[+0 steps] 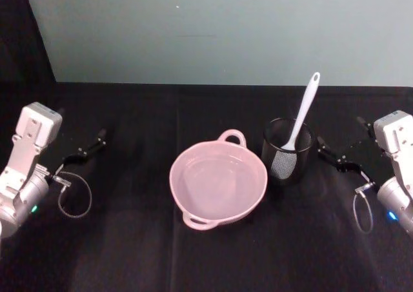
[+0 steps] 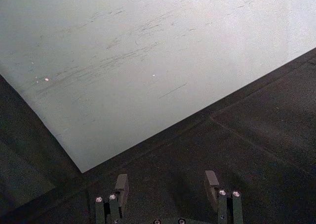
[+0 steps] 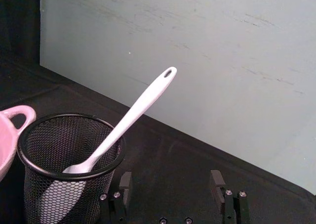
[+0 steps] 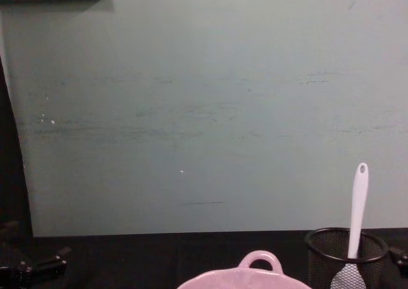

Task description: Use the one hand to pick up the spoon and stir the clear water in the bowl.

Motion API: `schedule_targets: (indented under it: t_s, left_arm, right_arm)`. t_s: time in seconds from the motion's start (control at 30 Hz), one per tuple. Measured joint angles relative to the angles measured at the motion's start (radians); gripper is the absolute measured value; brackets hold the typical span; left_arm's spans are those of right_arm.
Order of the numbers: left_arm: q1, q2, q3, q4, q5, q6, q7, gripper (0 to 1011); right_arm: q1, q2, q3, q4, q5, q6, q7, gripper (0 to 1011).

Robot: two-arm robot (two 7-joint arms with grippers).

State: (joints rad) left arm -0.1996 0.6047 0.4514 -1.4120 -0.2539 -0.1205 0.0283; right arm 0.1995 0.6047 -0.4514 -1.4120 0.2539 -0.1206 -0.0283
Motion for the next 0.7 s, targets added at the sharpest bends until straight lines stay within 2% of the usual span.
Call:
schedule_targets:
  t_s: [0.7]
  left_arm:
    - [0.0, 0.0, 0.0, 0.0, 0.0, 0.0, 0.0, 1011]
  right_arm:
    - [0.0, 0.0, 0.0, 0.0, 0.0, 0.0, 0.0, 1003]
